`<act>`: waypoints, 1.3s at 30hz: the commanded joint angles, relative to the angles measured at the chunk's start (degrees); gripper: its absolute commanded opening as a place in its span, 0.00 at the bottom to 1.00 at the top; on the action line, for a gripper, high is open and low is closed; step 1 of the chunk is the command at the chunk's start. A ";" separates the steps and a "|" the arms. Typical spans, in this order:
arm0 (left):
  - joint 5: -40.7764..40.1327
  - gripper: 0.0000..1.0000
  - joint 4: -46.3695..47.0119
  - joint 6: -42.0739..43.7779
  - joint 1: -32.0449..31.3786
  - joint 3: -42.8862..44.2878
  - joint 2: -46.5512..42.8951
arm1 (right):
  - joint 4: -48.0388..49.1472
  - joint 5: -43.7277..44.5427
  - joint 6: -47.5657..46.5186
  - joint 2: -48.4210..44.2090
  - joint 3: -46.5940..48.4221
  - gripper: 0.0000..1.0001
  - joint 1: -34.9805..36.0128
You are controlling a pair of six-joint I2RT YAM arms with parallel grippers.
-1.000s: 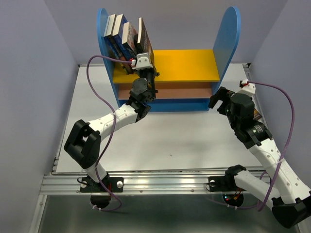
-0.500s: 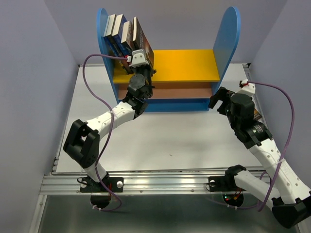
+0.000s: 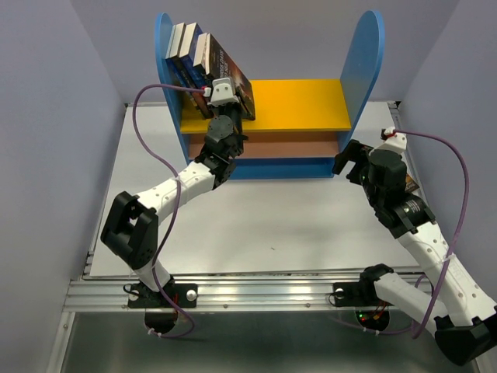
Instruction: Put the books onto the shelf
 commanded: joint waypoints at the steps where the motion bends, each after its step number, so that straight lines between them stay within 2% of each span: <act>1: -2.31 0.41 -2.03 0.23 0.69 1.71 -2.94 | 1.64 -0.80 -1.08 -0.19 0.30 1.00 0.28; 6: -4.16 0.44 -5.02 0.23 0.51 3.29 -3.12 | 1.64 -1.77 -0.91 0.86 0.21 1.00 0.28; 8: -4.16 0.51 -5.81 0.32 0.43 3.20 -3.64 | 1.55 -2.03 -1.00 0.78 0.21 1.00 0.28; 12: -3.63 0.58 -6.86 -2.23 0.25 2.59 -4.70 | 1.64 -2.29 -1.08 0.78 0.21 1.00 0.28; 22: -3.28 0.63 -10.29 -5.39 0.16 4.96 -4.88 | 1.81 -3.09 -0.91 0.78 0.04 1.00 0.28; 23: -4.06 0.62 -10.38 -5.39 0.16 5.13 -4.79 | 1.81 -2.91 -0.91 0.69 -0.05 1.00 0.28; 27: -6.00 0.40 -10.99 -5.48 0.16 6.89 -3.56 | 1.90 -3.08 -1.00 0.16 -0.14 1.00 0.28; 32: -7.59 0.20 -11.00 -5.48 0.25 8.30 -3.21 | 1.90 -3.00 -0.82 -0.01 -0.40 1.00 0.28; 39: -10.05 0.09 -11.08 -1.88 0.25 10.58 -2.86 | 1.81 -3.17 -0.82 -0.10 -0.49 1.00 0.28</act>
